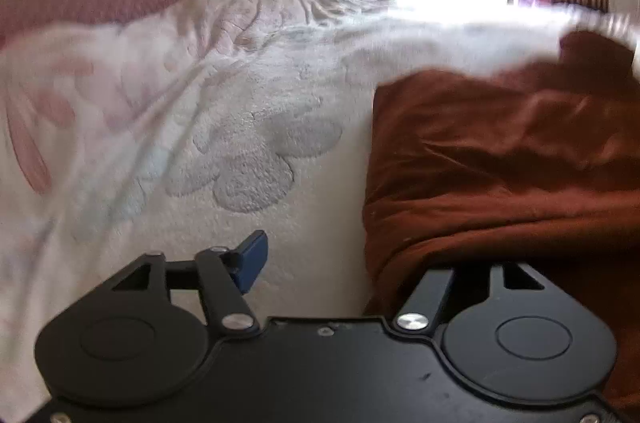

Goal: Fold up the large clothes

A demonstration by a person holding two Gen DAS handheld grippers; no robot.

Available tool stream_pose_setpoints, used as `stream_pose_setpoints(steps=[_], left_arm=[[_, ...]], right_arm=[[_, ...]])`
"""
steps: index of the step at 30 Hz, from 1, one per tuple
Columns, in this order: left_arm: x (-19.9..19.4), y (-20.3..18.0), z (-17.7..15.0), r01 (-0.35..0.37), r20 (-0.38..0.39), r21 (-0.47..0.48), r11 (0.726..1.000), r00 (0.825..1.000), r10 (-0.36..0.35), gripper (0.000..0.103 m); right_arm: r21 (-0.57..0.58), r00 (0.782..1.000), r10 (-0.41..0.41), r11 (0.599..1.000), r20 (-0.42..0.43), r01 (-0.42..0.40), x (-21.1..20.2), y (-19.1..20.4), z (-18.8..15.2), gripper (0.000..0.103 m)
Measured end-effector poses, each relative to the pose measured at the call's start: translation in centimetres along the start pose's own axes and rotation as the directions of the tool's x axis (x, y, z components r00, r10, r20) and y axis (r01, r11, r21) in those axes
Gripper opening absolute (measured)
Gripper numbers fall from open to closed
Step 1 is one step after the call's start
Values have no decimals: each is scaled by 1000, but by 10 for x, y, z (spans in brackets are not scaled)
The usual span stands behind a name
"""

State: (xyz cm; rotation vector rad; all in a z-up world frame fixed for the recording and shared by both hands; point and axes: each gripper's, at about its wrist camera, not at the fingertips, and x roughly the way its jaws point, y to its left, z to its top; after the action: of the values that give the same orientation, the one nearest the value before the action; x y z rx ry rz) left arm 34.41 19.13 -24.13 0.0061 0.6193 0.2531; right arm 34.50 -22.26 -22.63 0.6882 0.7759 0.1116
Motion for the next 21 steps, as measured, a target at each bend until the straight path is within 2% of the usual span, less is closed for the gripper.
stream_pose_setpoints(steps=[2,4,6,7,8,10,12,14,15,16,18,21], left_arm=[[-11,16,7,99,-18,-48,994,995,-100,69],[-24,35,15,237,-27,-115,965,970,-242,68],[-36,53,25,374,10,-213,903,925,-381,68],[-41,63,30,414,43,-256,874,908,-417,68],[-43,71,36,434,66,-288,853,898,-435,68],[-43,85,49,438,132,-360,824,898,-420,70],[-29,87,62,439,156,-430,789,897,-414,70],[-11,80,73,410,175,-495,766,910,-375,71],[2,76,77,383,149,-543,748,920,-363,70],[19,71,81,366,112,-594,717,919,-377,70],[53,62,83,351,49,-676,648,899,-436,70],[91,48,82,283,-51,-745,604,878,-475,70]], right_arm=[[-26,1000,12,1000,21,-11,-4,1,-1,17],[-33,1000,9,999,16,-9,-6,2,0,20],[-12,1000,19,1000,8,-19,-5,0,4,20],[2,1000,26,1000,8,-26,-6,-2,5,20],[20,999,34,999,7,-34,-5,-4,5,20],[37,999,39,999,9,-39,-4,-5,3,21],[23,999,36,999,13,-36,-6,-5,-2,21],[14,999,34,999,16,-34,-6,-4,-4,21],[12,999,34,999,14,-34,-6,-4,-4,21],[12,999,33,999,12,-33,-7,-5,-4,21],[9,1000,31,999,3,-31,-7,-4,-3,21],[-12,1000,25,1000,-10,-25,-5,-1,-1,21]])
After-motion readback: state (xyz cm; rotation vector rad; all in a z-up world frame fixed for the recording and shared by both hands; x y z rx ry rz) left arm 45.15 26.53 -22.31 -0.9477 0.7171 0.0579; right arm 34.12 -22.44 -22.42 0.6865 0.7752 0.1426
